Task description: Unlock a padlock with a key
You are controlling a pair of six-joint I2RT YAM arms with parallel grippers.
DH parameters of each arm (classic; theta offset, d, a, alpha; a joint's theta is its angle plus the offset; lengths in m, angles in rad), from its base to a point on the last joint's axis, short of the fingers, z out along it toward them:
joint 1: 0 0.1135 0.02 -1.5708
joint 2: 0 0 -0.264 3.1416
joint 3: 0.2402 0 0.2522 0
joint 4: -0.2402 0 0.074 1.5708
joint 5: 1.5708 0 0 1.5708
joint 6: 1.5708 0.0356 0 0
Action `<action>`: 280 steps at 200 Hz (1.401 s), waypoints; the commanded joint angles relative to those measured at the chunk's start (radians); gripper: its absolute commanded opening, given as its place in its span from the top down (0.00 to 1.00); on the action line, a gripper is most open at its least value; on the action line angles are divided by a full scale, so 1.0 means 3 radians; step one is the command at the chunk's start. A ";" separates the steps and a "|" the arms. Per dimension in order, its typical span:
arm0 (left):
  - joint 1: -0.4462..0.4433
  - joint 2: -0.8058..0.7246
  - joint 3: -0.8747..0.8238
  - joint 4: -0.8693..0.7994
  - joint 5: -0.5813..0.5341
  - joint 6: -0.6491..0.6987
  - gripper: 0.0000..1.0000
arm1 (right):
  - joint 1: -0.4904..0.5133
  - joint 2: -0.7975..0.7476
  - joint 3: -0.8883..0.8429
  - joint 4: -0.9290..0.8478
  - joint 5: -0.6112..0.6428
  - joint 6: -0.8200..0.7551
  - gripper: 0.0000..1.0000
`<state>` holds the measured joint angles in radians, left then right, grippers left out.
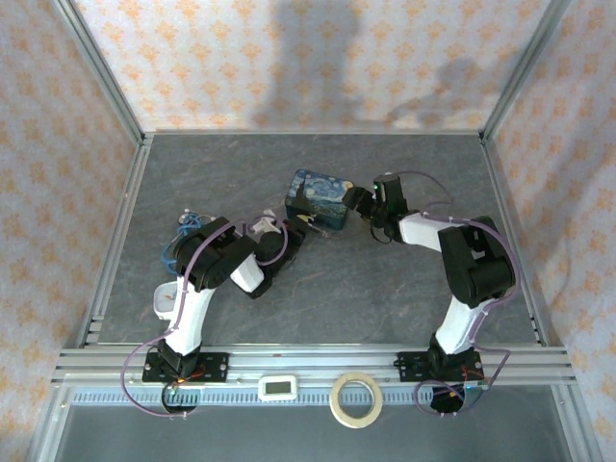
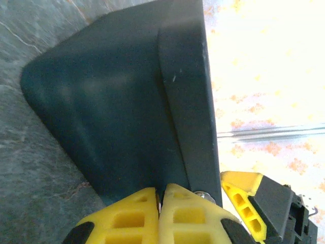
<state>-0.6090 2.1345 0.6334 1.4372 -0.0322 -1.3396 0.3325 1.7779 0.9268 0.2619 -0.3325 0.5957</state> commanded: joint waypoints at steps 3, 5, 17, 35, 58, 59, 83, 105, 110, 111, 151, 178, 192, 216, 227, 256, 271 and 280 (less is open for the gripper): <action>-0.0010 -0.0023 -0.0102 0.0274 -0.0309 -0.0133 1.00 | -0.0010 0.0099 -0.0048 0.0015 0.0173 0.0094 0.26; -0.0006 -0.0021 -0.0102 0.0280 -0.0317 -0.0136 1.00 | -0.0008 0.0102 -0.0043 0.0016 0.0169 0.0098 0.26; -0.0012 -0.0014 -0.0102 0.0304 -0.0352 -0.0153 1.00 | -0.0012 0.0120 -0.0032 0.0028 0.0142 0.0106 0.27; -0.0006 -0.0026 -0.0123 0.0356 -0.0402 -0.0150 1.00 | -0.0011 0.0123 -0.0026 0.0042 0.0129 0.0109 0.27; 0.0004 -0.0130 -0.0167 0.0319 -0.0342 -0.0070 1.00 | -0.0010 0.0143 0.0020 0.0025 0.0132 0.0069 0.27; 0.0002 -0.0138 -0.0168 0.0318 -0.0337 -0.0068 1.00 | -0.0009 0.0143 0.0025 0.0023 0.0132 0.0064 0.27; 0.0019 -0.0324 -0.0270 0.0256 -0.0168 0.0006 1.00 | -0.0009 0.0153 0.0136 0.0006 0.0079 -0.0049 0.27; 0.0031 -0.0608 -0.0424 0.0041 0.0014 0.0134 1.00 | -0.0010 0.0059 0.0255 -0.0001 -0.0005 -0.0261 0.26; 0.0031 -0.0691 -0.0462 -0.0025 0.0055 0.0171 1.00 | -0.0012 0.0016 0.0272 -0.0016 0.0004 -0.0314 0.25; 0.0031 -0.0705 -0.0471 -0.0043 0.0066 0.0178 1.00 | -0.0010 0.0005 0.0276 -0.0018 0.0009 -0.0324 0.25; 0.0018 -0.1309 -0.0694 -0.1029 0.0585 0.0495 1.00 | -0.0012 -0.0363 0.0395 -0.0390 0.0440 -0.0720 0.12; -0.0039 -0.1657 -0.0739 -0.1834 0.0846 0.0723 1.00 | -0.0012 -0.0608 0.0284 -0.0545 0.0716 -0.0858 0.08; -0.0091 -0.1803 -0.0660 -0.2315 0.0954 0.0901 1.00 | -0.0012 -0.0723 0.0197 -0.0584 0.0814 -0.0896 0.07; -0.0200 -0.2010 -0.0537 -0.2988 0.0917 0.1143 1.00 | -0.0010 -0.0897 -0.0046 -0.0486 0.0918 -0.0897 0.07; -0.0231 -0.2055 -0.0456 -0.3216 0.0858 0.1245 1.00 | -0.0009 -0.0955 -0.0149 -0.0430 0.0960 -0.0881 0.07; -0.0250 -0.1967 -0.0294 -0.3460 0.0770 0.1401 1.00 | -0.0013 -0.0986 -0.0250 -0.0372 0.1043 -0.0869 0.07; -0.0253 -0.1873 -0.0212 -0.3533 0.0744 0.1454 1.00 | -0.0013 -0.1000 -0.0281 -0.0342 0.1103 -0.0891 0.06; -0.0256 -0.1813 -0.0174 -0.3580 0.0713 0.1483 1.00 | -0.0018 -0.1012 -0.0303 -0.0316 0.1145 -0.0926 0.06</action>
<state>-0.6807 1.5520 0.5346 0.4709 0.2058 -0.9611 0.3328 1.5021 0.8448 0.1379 -0.0601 0.3450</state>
